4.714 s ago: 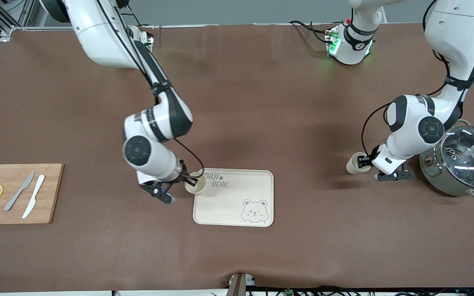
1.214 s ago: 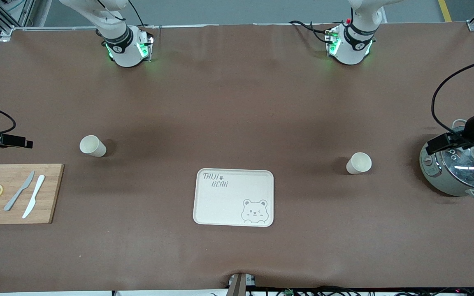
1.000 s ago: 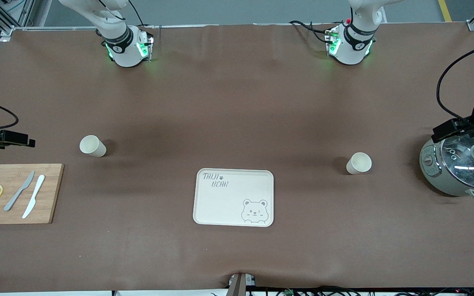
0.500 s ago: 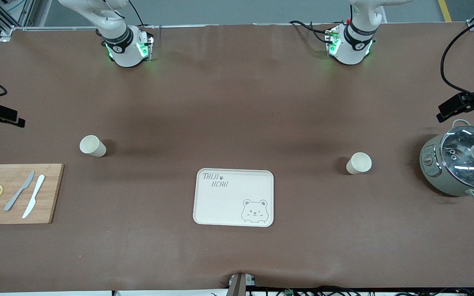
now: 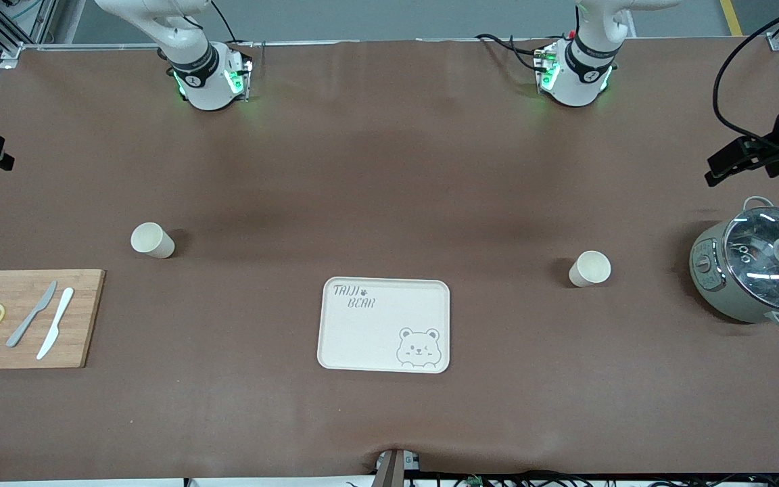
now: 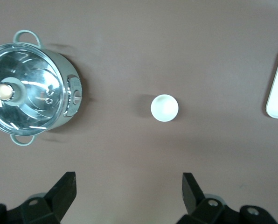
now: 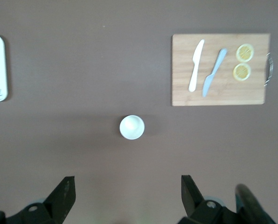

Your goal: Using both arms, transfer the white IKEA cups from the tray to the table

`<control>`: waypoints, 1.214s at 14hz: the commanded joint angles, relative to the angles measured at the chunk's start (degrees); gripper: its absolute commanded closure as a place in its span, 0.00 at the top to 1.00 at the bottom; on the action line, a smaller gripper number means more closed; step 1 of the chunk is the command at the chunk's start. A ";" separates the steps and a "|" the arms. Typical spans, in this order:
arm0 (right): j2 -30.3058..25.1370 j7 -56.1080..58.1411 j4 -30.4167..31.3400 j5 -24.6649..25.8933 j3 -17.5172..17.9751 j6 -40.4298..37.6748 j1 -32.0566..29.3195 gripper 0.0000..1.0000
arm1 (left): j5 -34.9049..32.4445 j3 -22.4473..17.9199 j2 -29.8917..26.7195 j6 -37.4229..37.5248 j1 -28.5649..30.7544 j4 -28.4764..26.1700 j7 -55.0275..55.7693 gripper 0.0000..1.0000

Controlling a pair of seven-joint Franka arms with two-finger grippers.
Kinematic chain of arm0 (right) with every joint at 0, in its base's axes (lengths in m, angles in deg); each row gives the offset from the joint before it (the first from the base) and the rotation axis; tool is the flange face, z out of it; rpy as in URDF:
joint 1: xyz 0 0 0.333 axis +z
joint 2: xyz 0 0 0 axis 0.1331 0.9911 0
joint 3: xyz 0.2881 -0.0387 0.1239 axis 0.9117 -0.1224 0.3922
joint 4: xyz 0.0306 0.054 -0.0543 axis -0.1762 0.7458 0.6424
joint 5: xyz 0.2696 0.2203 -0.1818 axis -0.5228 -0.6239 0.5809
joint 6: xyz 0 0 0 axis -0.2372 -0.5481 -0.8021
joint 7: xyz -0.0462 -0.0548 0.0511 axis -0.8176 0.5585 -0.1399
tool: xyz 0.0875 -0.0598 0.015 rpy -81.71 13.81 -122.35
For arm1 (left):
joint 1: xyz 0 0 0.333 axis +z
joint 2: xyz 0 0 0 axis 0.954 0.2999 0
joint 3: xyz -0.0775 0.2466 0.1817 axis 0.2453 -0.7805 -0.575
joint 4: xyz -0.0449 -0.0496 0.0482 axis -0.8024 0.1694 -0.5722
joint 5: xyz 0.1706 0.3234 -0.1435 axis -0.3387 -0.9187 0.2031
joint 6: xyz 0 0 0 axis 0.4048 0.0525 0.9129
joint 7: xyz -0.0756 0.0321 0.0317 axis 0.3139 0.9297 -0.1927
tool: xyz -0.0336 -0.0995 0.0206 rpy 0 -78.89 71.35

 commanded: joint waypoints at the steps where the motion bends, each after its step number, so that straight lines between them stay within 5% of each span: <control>1: -6.28 0.86 8.31 1.97 -0.70 4.13 0.18 1.00 | 1.05 0.41 -0.64 1.00 -0.04 -0.69 -0.99 1.00; 4: -5.76 15.62 7.52 -0.48 -2.02 4.92 -1.93 1.00 | 1.05 1.82 -1.34 2.85 0.48 0.44 -1.16 1.00; 8: -4.88 2.31 4.97 -2.86 -1.77 2.72 -1.77 1.00 | 1.31 1.73 -1.43 5.48 0.66 2.47 -2.57 1.00; 17: -3.74 -1.20 3.30 -5.06 -1.76 0.00 -1.33 1.00 | 2.72 1.73 -1.52 6.37 0.48 2.73 -4.07 1.00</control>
